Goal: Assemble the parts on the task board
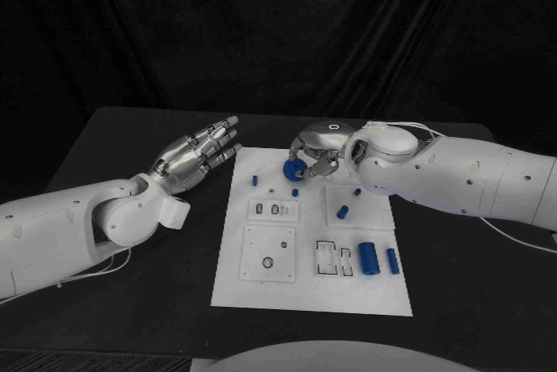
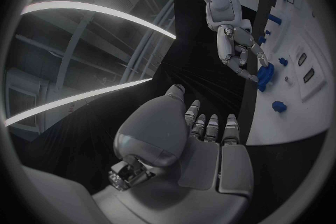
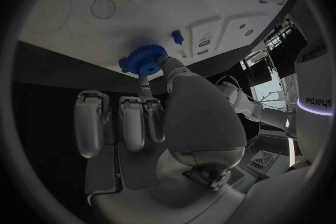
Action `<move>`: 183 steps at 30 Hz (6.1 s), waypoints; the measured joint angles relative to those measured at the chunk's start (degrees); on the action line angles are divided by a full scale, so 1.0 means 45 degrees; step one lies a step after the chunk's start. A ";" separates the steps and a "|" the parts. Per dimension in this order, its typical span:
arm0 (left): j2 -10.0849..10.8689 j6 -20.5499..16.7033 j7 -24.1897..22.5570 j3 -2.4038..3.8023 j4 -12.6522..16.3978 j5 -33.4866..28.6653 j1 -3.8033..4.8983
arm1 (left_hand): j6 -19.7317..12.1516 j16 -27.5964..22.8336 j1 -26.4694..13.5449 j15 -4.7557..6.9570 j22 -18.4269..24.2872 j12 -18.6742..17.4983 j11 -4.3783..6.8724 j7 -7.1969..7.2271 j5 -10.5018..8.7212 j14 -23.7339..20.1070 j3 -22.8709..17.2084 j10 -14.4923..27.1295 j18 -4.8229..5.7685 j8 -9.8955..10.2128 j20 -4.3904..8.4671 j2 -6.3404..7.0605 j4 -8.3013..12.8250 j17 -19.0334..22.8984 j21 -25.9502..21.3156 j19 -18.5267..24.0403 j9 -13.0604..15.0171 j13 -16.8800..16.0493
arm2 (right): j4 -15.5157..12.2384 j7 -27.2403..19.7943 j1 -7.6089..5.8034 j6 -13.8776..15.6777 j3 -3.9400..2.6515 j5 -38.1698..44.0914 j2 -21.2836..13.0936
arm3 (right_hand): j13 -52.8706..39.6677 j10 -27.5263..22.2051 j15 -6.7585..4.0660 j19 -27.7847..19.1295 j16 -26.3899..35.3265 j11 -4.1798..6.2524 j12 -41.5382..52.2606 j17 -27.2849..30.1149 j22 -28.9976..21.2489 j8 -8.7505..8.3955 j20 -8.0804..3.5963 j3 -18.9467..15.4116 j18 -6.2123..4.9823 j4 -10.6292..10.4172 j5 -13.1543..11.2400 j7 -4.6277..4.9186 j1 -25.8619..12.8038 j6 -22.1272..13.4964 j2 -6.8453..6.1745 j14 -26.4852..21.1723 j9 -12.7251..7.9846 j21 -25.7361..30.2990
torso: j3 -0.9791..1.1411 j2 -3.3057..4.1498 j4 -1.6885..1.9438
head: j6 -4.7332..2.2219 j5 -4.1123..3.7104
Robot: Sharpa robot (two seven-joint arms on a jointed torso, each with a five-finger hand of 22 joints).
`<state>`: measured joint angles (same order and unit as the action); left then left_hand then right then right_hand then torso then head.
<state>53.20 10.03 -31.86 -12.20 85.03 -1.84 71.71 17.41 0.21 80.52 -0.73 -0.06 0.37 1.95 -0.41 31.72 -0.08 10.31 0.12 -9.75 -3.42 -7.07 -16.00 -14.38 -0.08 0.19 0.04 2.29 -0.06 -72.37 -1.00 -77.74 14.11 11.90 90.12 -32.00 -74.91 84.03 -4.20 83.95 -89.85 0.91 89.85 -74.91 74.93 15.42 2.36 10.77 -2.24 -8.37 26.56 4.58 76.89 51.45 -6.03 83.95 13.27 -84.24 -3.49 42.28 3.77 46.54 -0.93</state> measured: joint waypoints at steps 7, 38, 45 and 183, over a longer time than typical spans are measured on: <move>-0.0037 0.0032 0.0019 0.0000 -0.0039 0.0000 0.0000 | 0.0000 0.0000 0.0000 0.0000 0.0003 0.0000 0.0000 0.0000 0.0000 0.0000 0.0000 0.0000 -0.0001 0.0000 0.0000 0.0000 0.0000 -0.0002 0.0000 0.0000 0.0000 -0.0002 | 0.0338 -0.0133 0.0000 -0.0064 0.0000 0.0001 0.0400 | 0.0001 0.0000 0.0000 0.0000 0.0000 0.0001 0.0000 0.0000 -0.0001 0.0073 0.0000 0.0001 0.0000 0.0001 -0.0009 -0.0008 0.0005 -0.0078 0.0003 0.0000 0.0000 0.0000 | 0.0000 0.0001 0.0005 | 0.0033 -0.0016; -0.0083 0.0110 0.0068 0.0000 -0.0059 0.0001 0.0000 | 0.0000 0.0000 0.0000 -0.0045 0.0000 0.0000 0.0000 0.0000 0.0000 0.0047 0.0001 0.0000 0.0001 -0.0048 -0.0046 0.0000 -0.0001 0.0006 0.0000 -0.0046 -0.0001 -0.0007 | 0.0671 -0.0219 -0.0006 -0.0416 -0.0021 -0.0001 0.0570 | -0.0008 -0.0022 0.0126 -0.0001 0.0000 -0.0112 0.0000 0.0001 -0.0004 -0.0944 0.0094 0.0701 -0.0001 0.0317 0.0001 0.0115 0.0012 -0.1664 0.0013 0.0034 0.1062 0.0478 | 0.0011 0.0001 -0.0042 | 0.0073 -0.0017; -0.0083 0.0119 0.0078 0.0000 -0.0068 0.0001 0.0000 | 0.0000 0.0000 0.0000 -0.0045 -0.0001 0.0000 0.0000 0.0000 0.0000 0.0047 0.0001 0.0000 0.0001 -0.0047 -0.0046 0.0000 -0.0001 0.0004 0.0000 -0.0046 0.0000 0.0000 | 0.0543 -0.0214 -0.0005 -0.0485 -0.0011 0.0000 0.0519 | -0.0007 -0.0023 0.0126 0.0000 0.0000 -0.0112 0.0000 0.0001 -0.0005 -0.1505 0.0093 0.0628 -0.0001 0.0389 -0.1868 -0.0017 -0.0137 -0.2157 0.0068 0.0034 0.0586 0.0627 | 0.0017 -0.0004 -0.0046 | 0.0063 -0.0016; -0.0059 0.0337 0.0154 -0.0002 -0.0163 0.0006 -0.0034 | -0.0047 0.0000 0.0103 -0.0137 0.0001 0.0000 -0.0043 -0.0047 0.0113 0.0048 -0.0157 -0.0044 0.0001 -0.0090 -0.0089 -0.0005 0.0158 -0.0001 0.0000 0.0001 -0.0001 0.0001 | -0.1326 -0.0243 0.1132 0.2021 0.0014 -0.0589 -0.5229 | 0.0001 0.0024 -0.0238 0.0046 0.0288 0.0205 0.0000 0.0001 0.0003 -0.0627 -0.0273 -0.0470 0.0196 -0.1662 -0.2305 -0.0218 0.0224 -0.0768 -0.0453 -0.0011 0.0319 -0.0039 | -0.0002 -0.0012 -0.0024 | 0.0079 -0.0111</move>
<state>52.93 11.54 -31.17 -12.21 84.30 -1.82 71.55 17.20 0.21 80.98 -1.35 -0.06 0.37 1.75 -0.63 32.23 0.13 9.60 -0.08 -9.74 -3.83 -7.47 -16.03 -13.67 -0.08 0.19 0.05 2.29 -0.06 -78.33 -2.09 -72.64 23.21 11.96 87.47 -55.53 -74.91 84.14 -5.27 84.16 -88.55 1.83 89.85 -74.90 74.94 12.59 1.13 8.65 -1.36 -15.85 16.19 3.60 77.90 47.99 -8.06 83.90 14.70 -84.42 -3.50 42.23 3.66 46.90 -1.43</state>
